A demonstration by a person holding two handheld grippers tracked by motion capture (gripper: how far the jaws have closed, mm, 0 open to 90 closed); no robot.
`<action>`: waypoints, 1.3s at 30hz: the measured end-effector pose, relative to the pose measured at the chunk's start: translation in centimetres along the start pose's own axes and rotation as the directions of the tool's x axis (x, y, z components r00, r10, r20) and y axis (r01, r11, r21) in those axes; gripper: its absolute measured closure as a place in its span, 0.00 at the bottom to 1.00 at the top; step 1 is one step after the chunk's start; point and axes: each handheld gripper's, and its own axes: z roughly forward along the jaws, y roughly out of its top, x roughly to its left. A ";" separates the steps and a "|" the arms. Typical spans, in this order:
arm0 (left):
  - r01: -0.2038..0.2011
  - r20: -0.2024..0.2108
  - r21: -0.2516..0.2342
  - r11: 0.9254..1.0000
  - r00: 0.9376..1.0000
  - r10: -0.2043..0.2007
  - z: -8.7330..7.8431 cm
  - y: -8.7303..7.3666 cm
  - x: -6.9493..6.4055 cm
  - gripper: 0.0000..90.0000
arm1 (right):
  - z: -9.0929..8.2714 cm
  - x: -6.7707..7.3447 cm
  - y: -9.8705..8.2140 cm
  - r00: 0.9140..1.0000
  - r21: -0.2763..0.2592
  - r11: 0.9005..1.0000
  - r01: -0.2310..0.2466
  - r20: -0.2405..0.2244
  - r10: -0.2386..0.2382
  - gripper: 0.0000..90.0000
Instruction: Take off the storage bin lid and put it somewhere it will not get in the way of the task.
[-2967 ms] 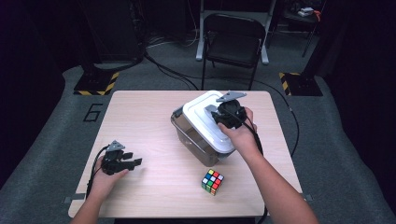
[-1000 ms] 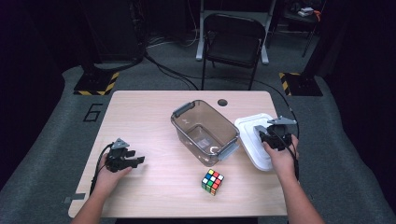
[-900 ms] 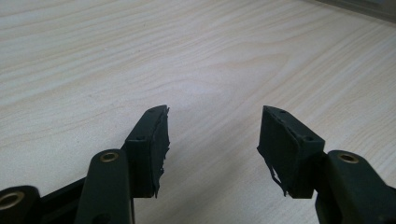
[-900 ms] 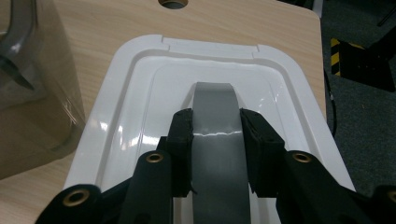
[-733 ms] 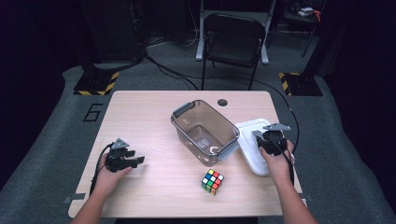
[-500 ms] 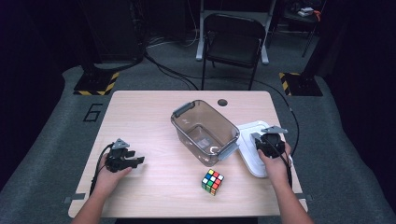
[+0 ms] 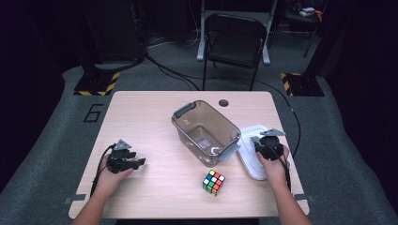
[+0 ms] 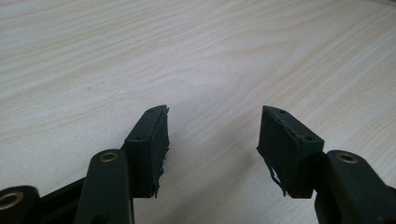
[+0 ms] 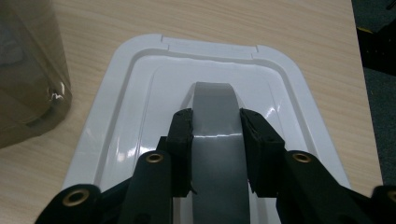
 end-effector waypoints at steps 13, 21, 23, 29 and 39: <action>-0.016 -0.014 0.008 1.000 1.000 0.016 0.2 -0.1 0.1 0.47 | -0.4 0.0 0.0 1.000 -0.022 1.000 -0.002 -0.012 0.002 0.64; -0.026 -0.024 0.002 1.000 0.999 0.026 0.2 -0.2 0.0 0.47 | -2.6 0.6 0.3 0.999 -0.064 0.998 0.020 -0.046 -0.023 0.58; -0.043 -0.026 0.003 0.999 0.999 0.043 0.2 -0.2 0.0 0.47 | -3.0 0.8 0.2 0.999 -0.069 0.997 0.019 -0.049 -0.022 0.57; -0.042 -0.030 -0.002 0.999 0.999 0.042 0.2 -0.4 -0.1 0.47 | -4.5 1.6 -0.4 0.992 -0.090 0.995 0.041 -0.116 -0.051 0.51; -0.049 -0.036 -0.015 0.999 0.998 0.048 0.4 -0.5 -0.3 0.46 | -5.4 2.9 -1.4 0.961 -0.091 0.990 0.105 -0.246 -0.125 0.50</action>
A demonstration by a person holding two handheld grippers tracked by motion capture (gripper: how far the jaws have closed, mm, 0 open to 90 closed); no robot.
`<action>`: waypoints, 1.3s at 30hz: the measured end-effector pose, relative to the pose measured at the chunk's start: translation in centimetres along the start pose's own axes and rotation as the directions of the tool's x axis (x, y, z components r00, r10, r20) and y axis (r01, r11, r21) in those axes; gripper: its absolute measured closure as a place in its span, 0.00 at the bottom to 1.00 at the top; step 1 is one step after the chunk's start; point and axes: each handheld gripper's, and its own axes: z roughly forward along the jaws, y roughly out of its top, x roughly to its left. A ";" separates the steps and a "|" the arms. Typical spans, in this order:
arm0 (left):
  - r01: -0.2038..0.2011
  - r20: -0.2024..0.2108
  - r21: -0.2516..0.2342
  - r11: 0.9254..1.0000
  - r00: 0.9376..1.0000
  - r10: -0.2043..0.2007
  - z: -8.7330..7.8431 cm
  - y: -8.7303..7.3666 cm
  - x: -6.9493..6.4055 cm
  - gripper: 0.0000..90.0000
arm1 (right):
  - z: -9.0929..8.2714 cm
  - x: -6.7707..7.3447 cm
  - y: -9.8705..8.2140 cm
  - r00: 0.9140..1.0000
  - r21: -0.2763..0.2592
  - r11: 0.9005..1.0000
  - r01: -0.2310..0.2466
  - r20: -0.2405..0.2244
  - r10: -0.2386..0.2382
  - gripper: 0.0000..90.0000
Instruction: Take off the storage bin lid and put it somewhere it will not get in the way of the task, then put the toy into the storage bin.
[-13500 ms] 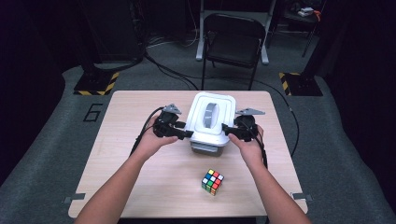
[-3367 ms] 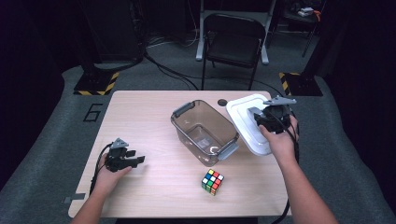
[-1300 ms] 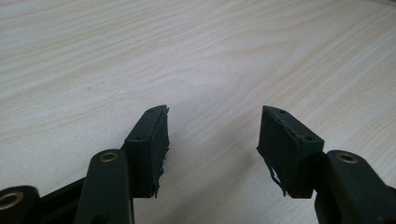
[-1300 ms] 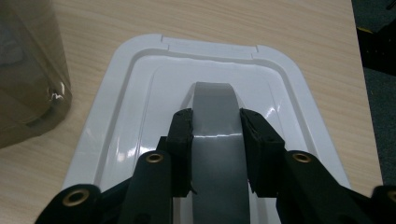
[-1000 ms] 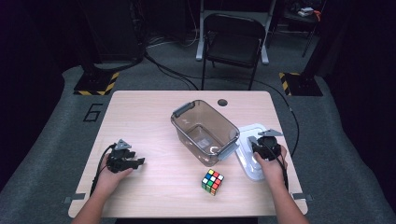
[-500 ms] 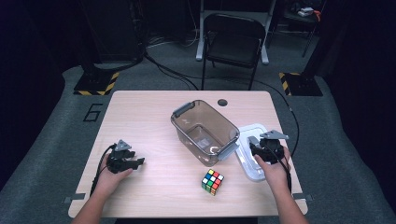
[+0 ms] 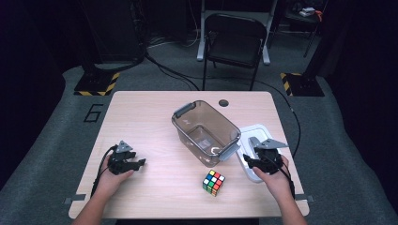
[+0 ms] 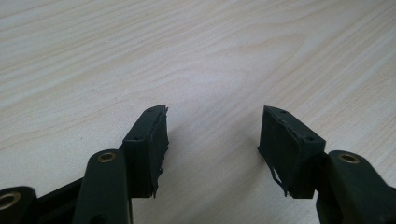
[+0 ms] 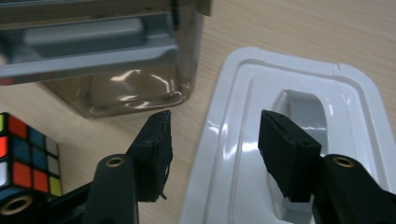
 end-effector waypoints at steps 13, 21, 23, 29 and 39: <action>-0.019 -0.011 -0.004 1.000 1.000 0.019 0.1 -0.1 -0.4 0.42 | -0.6 2.8 0.3 0.991 -0.050 0.995 0.087 -0.098 -0.091 0.48; -0.041 -0.015 -0.004 0.999 0.999 0.041 0.0 -0.2 -0.3 0.41 | -0.3 3.6 -0.3 0.984 -0.037 0.993 0.113 -0.138 -0.117 0.47; -0.034 -0.012 -0.015 0.999 0.999 0.034 0.1 -0.3 -0.3 0.41 | -0.2 3.9 -0.5 0.982 -0.038 0.993 0.111 -0.153 -0.115 0.47; -0.034 -0.013 -0.020 0.999 0.999 0.033 0.0 -0.4 -0.4 0.41 | 0.2 4.4 -0.8 0.974 -0.043 0.992 0.117 -0.190 -0.123 0.47; -0.025 -0.018 -0.048 0.999 1.000 0.024 0.2 -0.7 -0.5 0.39 | 0.5 6.2 -0.8 0.952 -0.045 0.987 0.154 -0.262 -0.160 0.46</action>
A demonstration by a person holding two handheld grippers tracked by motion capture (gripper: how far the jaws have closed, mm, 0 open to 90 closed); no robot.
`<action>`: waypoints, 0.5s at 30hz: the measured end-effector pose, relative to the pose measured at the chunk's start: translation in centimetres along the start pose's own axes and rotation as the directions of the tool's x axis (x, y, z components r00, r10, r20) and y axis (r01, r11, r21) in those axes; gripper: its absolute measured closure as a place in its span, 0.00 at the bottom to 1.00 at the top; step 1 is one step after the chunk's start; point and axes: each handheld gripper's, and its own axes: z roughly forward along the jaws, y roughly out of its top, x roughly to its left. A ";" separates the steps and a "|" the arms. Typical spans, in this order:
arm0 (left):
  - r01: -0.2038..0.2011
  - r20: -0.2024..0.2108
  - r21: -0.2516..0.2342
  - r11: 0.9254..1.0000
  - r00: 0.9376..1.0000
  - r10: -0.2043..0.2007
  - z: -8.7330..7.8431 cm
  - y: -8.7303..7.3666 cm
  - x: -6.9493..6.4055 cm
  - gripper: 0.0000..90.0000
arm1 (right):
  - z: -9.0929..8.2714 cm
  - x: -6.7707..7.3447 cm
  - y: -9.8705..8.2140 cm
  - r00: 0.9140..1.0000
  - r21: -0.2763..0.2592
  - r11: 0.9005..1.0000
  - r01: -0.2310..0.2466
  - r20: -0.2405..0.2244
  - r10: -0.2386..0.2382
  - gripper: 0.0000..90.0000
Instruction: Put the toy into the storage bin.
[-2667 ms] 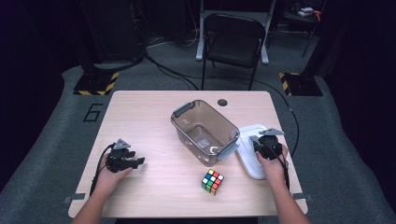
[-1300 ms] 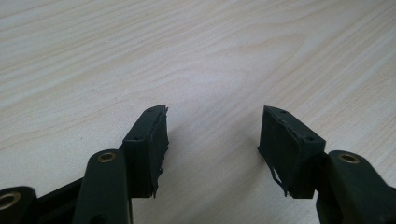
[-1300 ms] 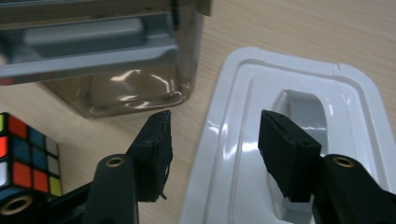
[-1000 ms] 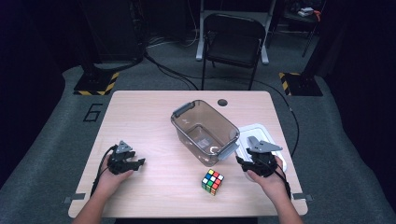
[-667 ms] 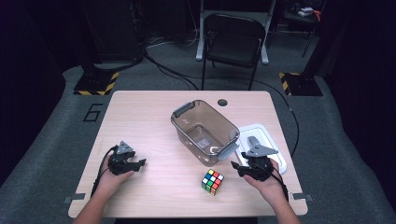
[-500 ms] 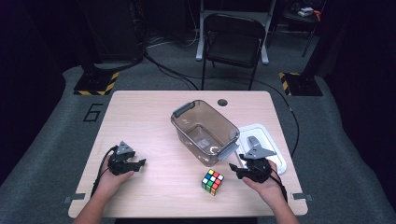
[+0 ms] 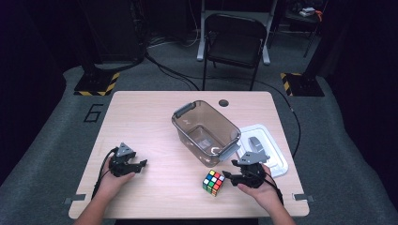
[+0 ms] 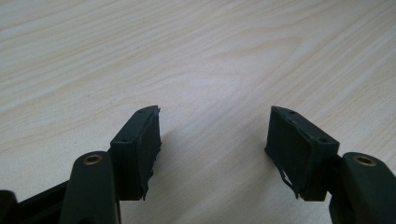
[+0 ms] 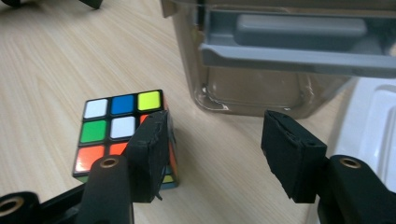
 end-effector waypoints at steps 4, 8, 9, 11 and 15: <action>-0.001 0.001 -0.004 1.000 1.000 0.001 0.0 -0.1 0.0 0.38 | 0.2 0.7 0.3 0.999 -0.007 1.000 0.013 -0.037 -0.013 0.44; -0.004 0.002 -0.006 1.000 1.000 0.004 0.0 -0.1 0.0 0.37 | 0.3 1.4 0.6 0.997 -0.016 1.000 0.004 -0.071 -0.005 0.41; -0.006 0.001 -0.010 1.000 1.000 0.006 0.0 -0.1 0.0 0.37 | 0.4 1.5 0.7 0.997 -0.013 1.000 0.010 -0.077 -0.011 0.41; -0.008 0.002 -0.009 1.000 1.000 0.008 0.0 -0.1 0.0 0.37 | 0.6 1.9 0.7 0.996 -0.012 1.000 0.007 -0.084 -0.008 0.39; -0.008 0.002 -0.011 1.000 1.000 0.008 0.1 -0.1 0.0 0.37 | 1.1 2.3 0.7 0.995 0.001 1.000 0.021 -0.101 -0.021 0.36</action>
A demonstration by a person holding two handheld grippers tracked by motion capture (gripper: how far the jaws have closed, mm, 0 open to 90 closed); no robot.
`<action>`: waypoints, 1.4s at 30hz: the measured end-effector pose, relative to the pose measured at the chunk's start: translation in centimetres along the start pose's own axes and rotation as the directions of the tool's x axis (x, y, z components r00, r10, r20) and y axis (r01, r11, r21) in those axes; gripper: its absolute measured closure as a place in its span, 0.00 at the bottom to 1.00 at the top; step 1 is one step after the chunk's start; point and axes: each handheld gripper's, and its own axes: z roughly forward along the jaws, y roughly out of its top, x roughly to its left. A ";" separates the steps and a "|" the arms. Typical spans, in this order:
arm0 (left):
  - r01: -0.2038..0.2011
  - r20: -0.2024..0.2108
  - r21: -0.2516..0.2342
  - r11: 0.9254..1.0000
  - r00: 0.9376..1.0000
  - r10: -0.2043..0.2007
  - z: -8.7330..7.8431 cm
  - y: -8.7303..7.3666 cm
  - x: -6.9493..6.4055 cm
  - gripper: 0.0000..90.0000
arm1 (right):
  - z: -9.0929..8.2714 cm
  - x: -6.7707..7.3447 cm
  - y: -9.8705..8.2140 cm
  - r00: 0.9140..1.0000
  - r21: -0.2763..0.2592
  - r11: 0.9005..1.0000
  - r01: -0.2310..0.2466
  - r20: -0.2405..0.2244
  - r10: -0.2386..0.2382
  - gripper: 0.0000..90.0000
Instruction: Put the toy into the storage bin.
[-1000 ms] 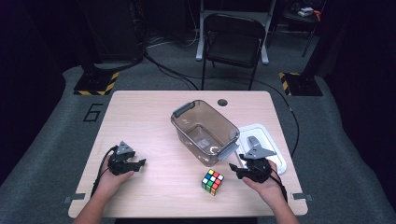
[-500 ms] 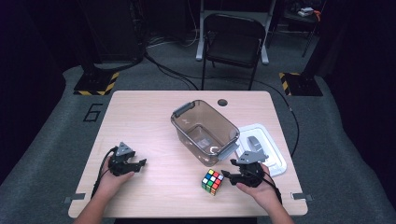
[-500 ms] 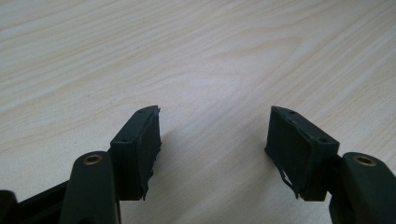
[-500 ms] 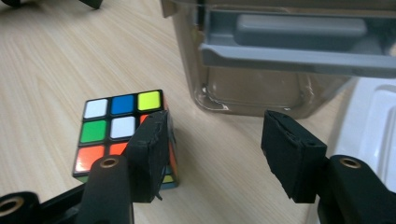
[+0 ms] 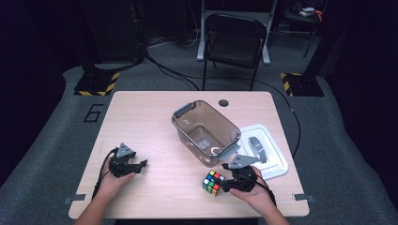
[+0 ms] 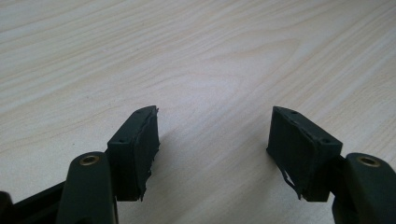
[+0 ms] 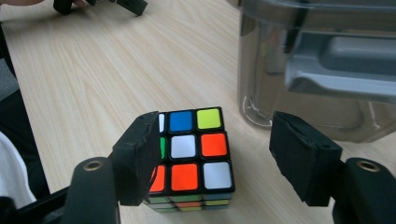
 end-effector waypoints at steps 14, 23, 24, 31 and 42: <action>0.010 -0.005 -0.001 1.000 1.000 -0.010 0.0 0.0 -0.1 0.37 | 1.5 1.1 -0.2 0.999 0.050 0.998 0.043 -0.021 -0.041 0.34; 0.012 -0.008 -0.008 1.000 1.000 -0.012 0.0 -0.1 -0.1 0.37 | 2.2 1.4 -0.5 0.999 0.076 0.996 0.048 -0.027 -0.046 0.34; 0.012 -0.008 -0.008 1.000 1.000 -0.012 0.0 0.0 -0.1 0.37 | 2.2 1.4 -0.6 0.998 0.081 0.995 0.051 -0.030 -0.048 0.34; 0.010 -0.007 -0.006 1.000 1.000 -0.010 0.0 0.0 -0.1 0.37 | 2.7 1.4 -0.8 0.999 0.103 0.994 0.046 -0.023 -0.044 0.35; 0.010 -0.005 0.000 1.000 1.000 -0.010 0.0 0.0 -0.1 0.37 | 3.2 1.6 -1.0 0.998 0.131 0.989 0.066 -0.011 -0.065 0.37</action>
